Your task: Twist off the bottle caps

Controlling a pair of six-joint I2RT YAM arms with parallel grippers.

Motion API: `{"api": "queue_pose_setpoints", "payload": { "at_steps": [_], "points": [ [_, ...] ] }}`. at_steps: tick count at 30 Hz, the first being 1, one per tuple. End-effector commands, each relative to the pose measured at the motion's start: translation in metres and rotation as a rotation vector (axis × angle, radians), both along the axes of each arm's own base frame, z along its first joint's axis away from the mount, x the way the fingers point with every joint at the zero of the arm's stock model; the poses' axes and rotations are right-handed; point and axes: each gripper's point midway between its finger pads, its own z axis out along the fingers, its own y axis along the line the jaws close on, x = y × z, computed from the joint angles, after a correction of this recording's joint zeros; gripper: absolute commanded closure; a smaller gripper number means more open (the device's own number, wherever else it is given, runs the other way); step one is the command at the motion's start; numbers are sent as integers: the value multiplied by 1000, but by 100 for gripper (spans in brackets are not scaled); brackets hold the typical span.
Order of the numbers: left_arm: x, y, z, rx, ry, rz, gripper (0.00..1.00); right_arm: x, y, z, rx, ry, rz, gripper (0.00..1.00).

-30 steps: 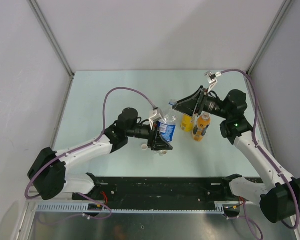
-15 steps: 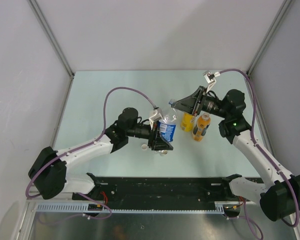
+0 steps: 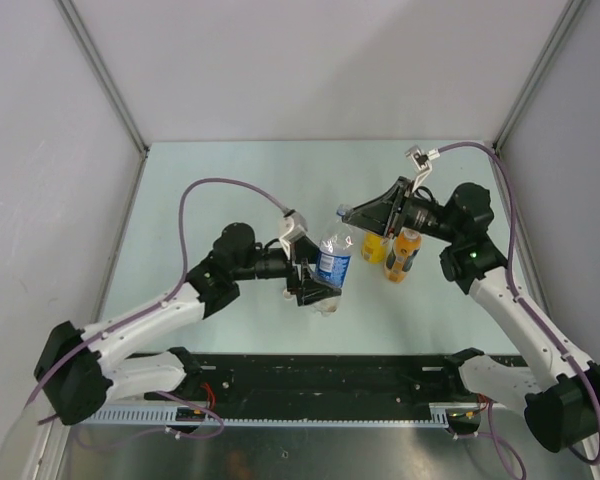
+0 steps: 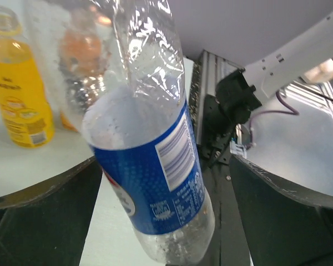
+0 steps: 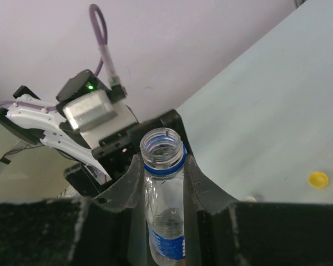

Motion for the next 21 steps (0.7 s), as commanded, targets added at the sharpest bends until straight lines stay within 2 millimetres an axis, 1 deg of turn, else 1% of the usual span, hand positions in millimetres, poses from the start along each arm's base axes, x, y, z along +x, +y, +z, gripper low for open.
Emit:
{"api": "queue_pose_setpoints", "payload": {
  "at_steps": [1, 6, 9, 11, 13, 16, 19, 21],
  "points": [
    [17, 14, 20, -49, -109, 150, 1, -4, -5, 8, -16, -65, -40, 100],
    [30, 33, 24, -61, -153, 296, 1, 2, -11, -1, -63, -77, -100, 100],
    [37, 46, 25, -65, -175, 383, 1, 9, -17, -1, -76, -84, -164, 100],
    [40, 53, 21, -61, -184, 421, 1, 16, -23, 1, -75, -85, -227, 100],
    [41, 56, 17, -51, -183, 435, 1, 22, -30, 6, -64, -91, -289, 100],
    [39, 54, 7, -28, -166, 418, 1, 30, -40, 18, -39, -121, -369, 100],
    [39, 52, -4, -3, -144, 409, 1, 42, -56, 32, -12, -161, -483, 100],
    [39, 50, -10, 11, -129, 402, 1, 50, -72, 43, 19, -176, -580, 100]
  ]
}}
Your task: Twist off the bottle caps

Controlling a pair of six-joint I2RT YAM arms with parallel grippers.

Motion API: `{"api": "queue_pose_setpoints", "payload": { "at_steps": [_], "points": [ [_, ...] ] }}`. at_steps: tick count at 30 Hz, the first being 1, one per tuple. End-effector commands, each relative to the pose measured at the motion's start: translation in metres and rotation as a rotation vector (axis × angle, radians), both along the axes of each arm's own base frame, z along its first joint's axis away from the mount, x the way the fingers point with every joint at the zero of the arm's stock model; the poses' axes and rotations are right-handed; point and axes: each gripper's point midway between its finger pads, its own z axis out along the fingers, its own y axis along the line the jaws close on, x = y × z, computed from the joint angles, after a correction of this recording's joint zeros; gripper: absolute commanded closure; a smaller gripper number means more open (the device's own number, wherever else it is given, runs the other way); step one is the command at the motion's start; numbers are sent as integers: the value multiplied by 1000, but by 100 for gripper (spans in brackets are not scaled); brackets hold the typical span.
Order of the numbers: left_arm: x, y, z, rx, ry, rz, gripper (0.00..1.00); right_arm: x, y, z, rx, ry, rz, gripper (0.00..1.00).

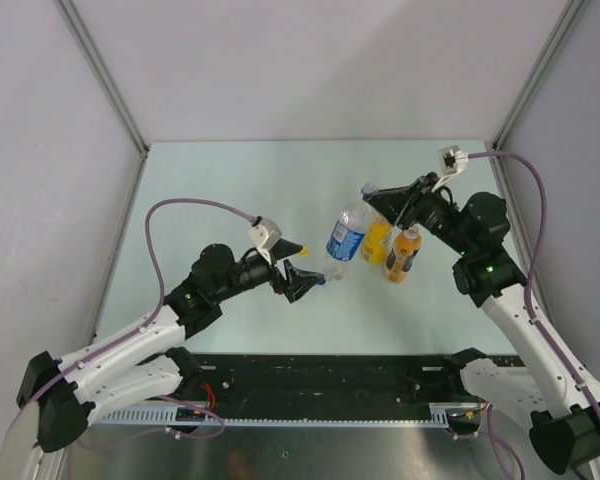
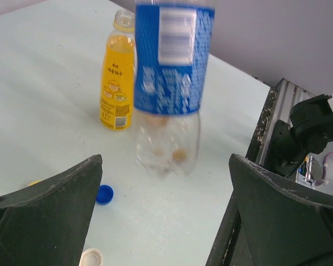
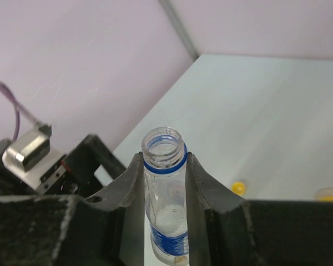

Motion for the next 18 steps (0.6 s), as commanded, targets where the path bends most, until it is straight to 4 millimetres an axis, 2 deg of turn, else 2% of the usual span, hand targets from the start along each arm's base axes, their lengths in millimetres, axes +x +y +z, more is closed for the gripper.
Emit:
{"api": "queue_pose_setpoints", "payload": {
  "at_steps": [1, 5, 8, 12, 15, 18],
  "points": [
    [3, -2, -13, 33, 12, 4, 1, 24, -44, 43, 79, -124, -276, 100],
    [2, -5, -27, 64, 36, -16, 1, 33, -93, 65, 121, -173, -543, 100],
    [2, -7, -38, 88, 66, -22, 1, 32, -131, 79, 143, -214, -734, 100],
    [1, -10, -49, 108, 95, -35, 1, 28, -180, 85, 159, -227, -982, 100],
    [0, -10, -54, 120, 109, -42, 0, 23, -203, 85, 136, -236, -1096, 100],
    [-2, -10, -58, 127, 116, -50, 0, 22, -216, 81, 97, -232, -1169, 100]
  ]
}}
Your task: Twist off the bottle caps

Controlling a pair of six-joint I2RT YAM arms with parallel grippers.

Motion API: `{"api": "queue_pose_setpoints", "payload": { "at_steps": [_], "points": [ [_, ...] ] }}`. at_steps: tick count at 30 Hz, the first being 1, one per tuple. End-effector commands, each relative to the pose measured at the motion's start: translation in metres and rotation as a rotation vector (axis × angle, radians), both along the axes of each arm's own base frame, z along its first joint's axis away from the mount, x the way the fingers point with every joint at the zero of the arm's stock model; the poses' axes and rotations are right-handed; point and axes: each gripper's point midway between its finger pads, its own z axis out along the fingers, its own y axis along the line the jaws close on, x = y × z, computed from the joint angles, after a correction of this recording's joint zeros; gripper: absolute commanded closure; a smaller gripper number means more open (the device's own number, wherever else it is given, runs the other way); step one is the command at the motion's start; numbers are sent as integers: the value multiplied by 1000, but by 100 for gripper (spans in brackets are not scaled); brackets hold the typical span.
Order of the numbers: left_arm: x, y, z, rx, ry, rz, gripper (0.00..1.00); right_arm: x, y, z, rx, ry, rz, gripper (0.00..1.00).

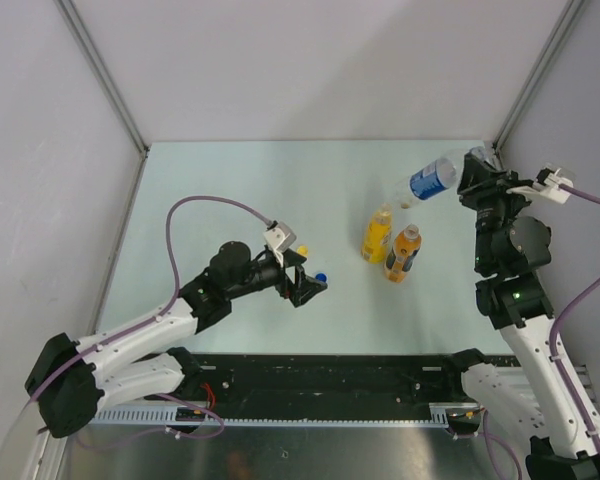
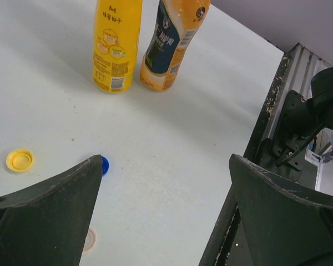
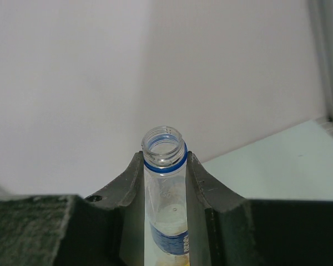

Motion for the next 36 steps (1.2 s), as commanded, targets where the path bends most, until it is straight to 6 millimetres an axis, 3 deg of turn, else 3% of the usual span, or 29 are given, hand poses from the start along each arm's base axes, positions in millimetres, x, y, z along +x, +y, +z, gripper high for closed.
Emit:
{"api": "queue_pose_setpoints", "payload": {
  "at_steps": [1, 8, 20, 30, 36],
  "points": [
    [-5, -1, -7, 9, 0, -29, 0, -7, -45, 13, -13, -14, -239, 100],
    [-9, -3, -16, 24, 28, -46, 1, 20, -53, -23, -124, 125, -316, 100],
    [-13, -5, -27, 42, 67, -68, 1, 70, -29, -116, -284, 425, -228, 100],
    [-13, -4, -22, 34, 62, -63, 1, 73, -33, -194, -283, 658, -304, 100],
    [-14, -4, -23, 38, 62, -66, 0, 66, -29, -211, -290, 647, -321, 100]
  ]
}}
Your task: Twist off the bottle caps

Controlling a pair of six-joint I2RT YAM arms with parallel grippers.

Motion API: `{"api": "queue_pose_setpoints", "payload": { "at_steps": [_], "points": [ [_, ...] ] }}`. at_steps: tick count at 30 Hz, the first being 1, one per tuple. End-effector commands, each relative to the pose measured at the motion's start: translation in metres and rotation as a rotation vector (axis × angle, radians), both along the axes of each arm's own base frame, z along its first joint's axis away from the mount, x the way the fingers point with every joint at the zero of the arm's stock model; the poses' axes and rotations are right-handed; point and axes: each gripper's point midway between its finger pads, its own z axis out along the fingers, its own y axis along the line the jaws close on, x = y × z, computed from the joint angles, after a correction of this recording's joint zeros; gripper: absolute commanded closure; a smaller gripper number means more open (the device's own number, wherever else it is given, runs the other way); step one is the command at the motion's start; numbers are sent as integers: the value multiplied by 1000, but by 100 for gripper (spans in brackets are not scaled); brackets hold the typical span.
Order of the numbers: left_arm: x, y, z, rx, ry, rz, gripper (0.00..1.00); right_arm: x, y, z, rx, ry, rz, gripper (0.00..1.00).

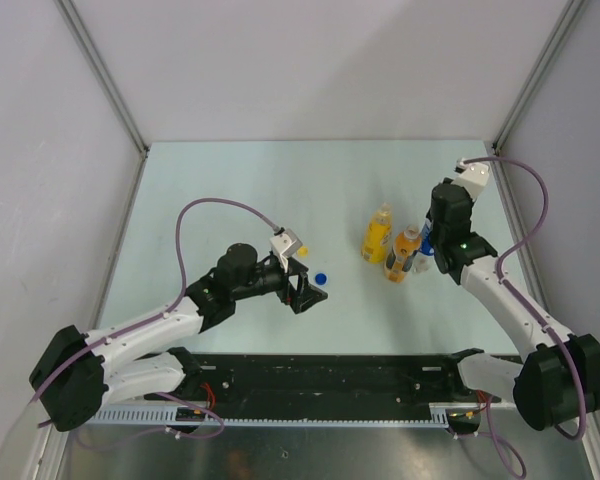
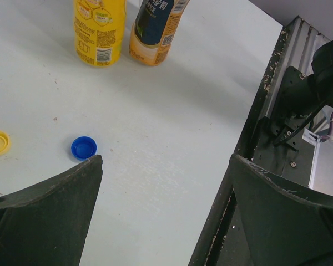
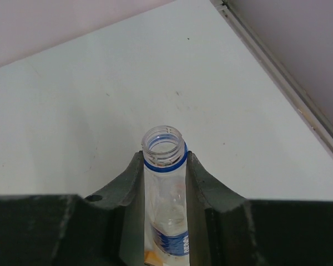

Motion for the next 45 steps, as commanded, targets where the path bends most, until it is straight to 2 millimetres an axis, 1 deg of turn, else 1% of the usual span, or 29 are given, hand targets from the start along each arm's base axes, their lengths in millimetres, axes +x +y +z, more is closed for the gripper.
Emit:
{"api": "queue_pose_setpoints", "payload": {
  "at_steps": [1, 5, 8, 9, 11, 13, 15, 19, 26, 29, 33, 38, 43, 45],
  "points": [
    [-3, -2, 7, -17, -9, -18, 0, -8, -3, -4, 2, -28, -48, 99],
    [-4, -3, 5, -14, -1, -19, 1, -12, 1, -1, 1, -38, -30, 95],
    [-3, -3, 6, -17, -3, -17, 0, -16, 7, 0, 5, -31, 4, 89],
    [-4, -3, 7, -19, -5, -19, 1, -17, 11, 0, 9, -28, 20, 81],
    [-5, -3, 9, -23, -8, -23, 1, -20, 17, -2, 16, -17, 53, 63],
    [-6, -3, 11, -29, -13, -25, 1, -23, 22, -4, 30, -5, 82, 52],
    [-6, -2, 14, -35, -18, -26, 1, -26, 26, -5, 43, 3, 101, 44],
    [-8, -2, 20, -48, -29, -31, 1, -32, 33, 3, 81, -13, 146, 40],
    [-9, -2, 21, -53, -25, -29, 0, -43, 37, 33, 138, -108, 196, 35],
    [-8, -1, 20, -52, -24, -26, 1, -47, 38, 42, 149, -136, 212, 33],
    [-9, -1, 21, -55, -22, -27, 1, -49, 41, 45, 158, -143, 235, 29],
    [-9, 0, 21, -56, -23, -24, 1, -50, 45, 41, 165, -126, 256, 17],
    [-6, -2, 18, -45, -17, -20, 1, -51, 48, 43, 174, -127, 276, 4],
    [-3, -5, 14, -31, -7, -16, 1, -52, 49, 45, 179, -136, 283, 1]
  ]
}}
